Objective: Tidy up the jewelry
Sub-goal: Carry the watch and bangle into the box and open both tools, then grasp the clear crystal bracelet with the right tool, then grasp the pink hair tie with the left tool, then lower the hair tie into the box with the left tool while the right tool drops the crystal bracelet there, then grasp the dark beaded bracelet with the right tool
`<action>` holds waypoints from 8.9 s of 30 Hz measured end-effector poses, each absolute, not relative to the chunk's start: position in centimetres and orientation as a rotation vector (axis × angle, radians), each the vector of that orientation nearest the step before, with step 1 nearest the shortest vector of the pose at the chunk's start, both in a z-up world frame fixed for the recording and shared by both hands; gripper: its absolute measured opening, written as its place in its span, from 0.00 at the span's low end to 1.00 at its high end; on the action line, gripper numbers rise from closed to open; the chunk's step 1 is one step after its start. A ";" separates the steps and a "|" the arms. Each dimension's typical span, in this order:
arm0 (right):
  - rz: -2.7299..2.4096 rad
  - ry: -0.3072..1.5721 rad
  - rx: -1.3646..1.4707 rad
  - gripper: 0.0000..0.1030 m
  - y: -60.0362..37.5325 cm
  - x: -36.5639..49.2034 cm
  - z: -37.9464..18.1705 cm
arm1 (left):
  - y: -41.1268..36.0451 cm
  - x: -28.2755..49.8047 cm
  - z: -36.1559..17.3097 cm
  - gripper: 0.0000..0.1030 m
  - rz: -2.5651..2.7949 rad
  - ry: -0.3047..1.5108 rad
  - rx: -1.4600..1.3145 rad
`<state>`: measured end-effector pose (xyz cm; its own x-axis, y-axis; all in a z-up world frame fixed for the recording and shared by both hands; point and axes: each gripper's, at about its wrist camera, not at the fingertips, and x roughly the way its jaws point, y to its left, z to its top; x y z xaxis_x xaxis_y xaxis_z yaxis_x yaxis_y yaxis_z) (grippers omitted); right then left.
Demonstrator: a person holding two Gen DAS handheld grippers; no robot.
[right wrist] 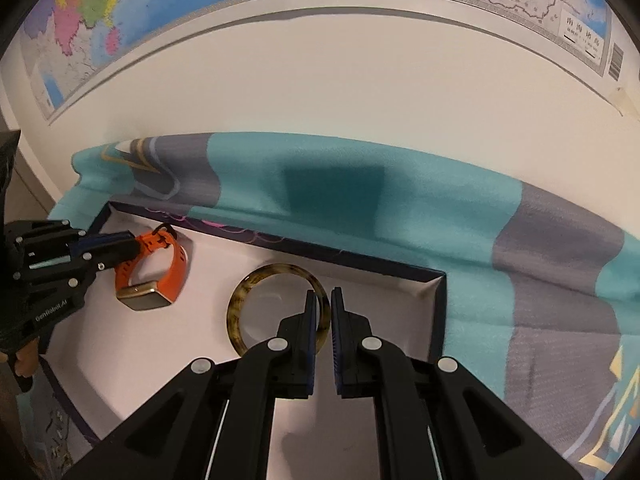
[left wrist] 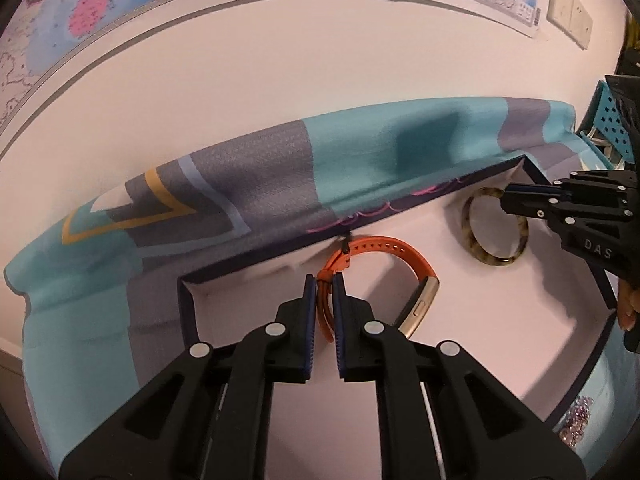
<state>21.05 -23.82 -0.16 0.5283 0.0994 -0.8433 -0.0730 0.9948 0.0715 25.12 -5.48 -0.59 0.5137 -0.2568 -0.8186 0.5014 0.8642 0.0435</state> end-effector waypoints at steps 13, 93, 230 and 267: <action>0.299 0.815 0.014 0.46 -23.0 12.3 5.2 | -2.8 20.0 4.4 0.48 -0.363 0.720 0.225; 0.463 0.942 0.265 0.23 -24.2 -3.5 -0.8 | 2.0 -1.6 -2.5 0.45 -0.484 0.833 0.127; 0.541 0.922 -0.153 0.43 -19.1 0.1 0.5 | -0.4 6.1 3.5 0.61 -0.509 0.693 0.131; 0.556 0.906 0.218 0.18 -23.3 1.0 1.4 | -2.5 1.2 -0.5 0.61 -0.633 0.790 0.152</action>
